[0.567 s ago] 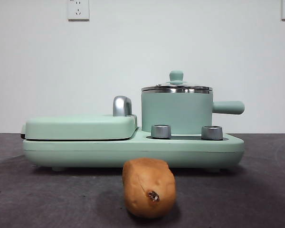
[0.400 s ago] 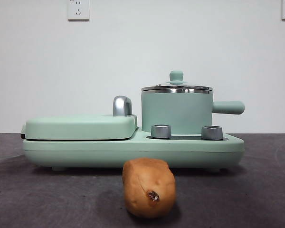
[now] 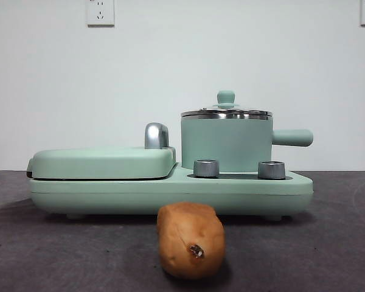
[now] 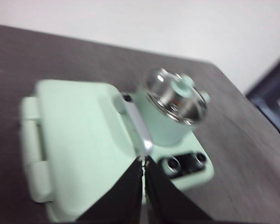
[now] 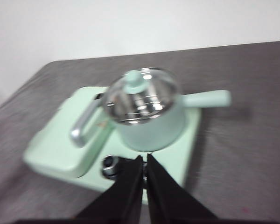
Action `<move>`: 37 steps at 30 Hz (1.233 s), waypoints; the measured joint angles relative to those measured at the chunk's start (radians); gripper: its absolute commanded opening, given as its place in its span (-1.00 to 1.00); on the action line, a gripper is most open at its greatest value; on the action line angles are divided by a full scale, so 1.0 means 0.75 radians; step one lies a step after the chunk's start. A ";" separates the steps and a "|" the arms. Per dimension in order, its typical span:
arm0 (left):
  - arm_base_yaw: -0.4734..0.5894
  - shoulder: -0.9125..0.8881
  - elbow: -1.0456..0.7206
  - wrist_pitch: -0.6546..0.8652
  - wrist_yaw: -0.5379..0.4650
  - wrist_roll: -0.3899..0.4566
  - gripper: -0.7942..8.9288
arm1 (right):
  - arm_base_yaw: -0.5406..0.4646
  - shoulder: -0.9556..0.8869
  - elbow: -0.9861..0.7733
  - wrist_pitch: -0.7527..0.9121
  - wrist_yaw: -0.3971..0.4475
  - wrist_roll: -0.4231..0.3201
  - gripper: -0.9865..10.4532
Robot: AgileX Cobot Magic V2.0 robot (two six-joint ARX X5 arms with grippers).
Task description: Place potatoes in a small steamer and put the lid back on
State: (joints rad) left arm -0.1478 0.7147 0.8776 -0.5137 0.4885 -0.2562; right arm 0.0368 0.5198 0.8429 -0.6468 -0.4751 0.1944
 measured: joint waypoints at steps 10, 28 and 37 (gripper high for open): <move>-0.052 0.195 0.068 -0.069 0.086 0.103 -0.36 | 0.000 0.102 0.010 -0.027 -0.134 -0.016 -0.68; -0.261 0.546 0.259 -0.055 0.088 0.108 0.20 | 0.000 0.102 0.010 -0.027 -0.134 -0.019 -0.02; -0.415 0.849 0.559 -0.069 0.088 0.165 0.20 | 0.001 0.119 0.010 -0.021 -0.134 -0.018 -0.01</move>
State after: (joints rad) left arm -0.4587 1.3514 1.2972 -0.5655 0.5545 -0.1322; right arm 0.0372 0.6086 0.8501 -0.6628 -0.5758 0.1810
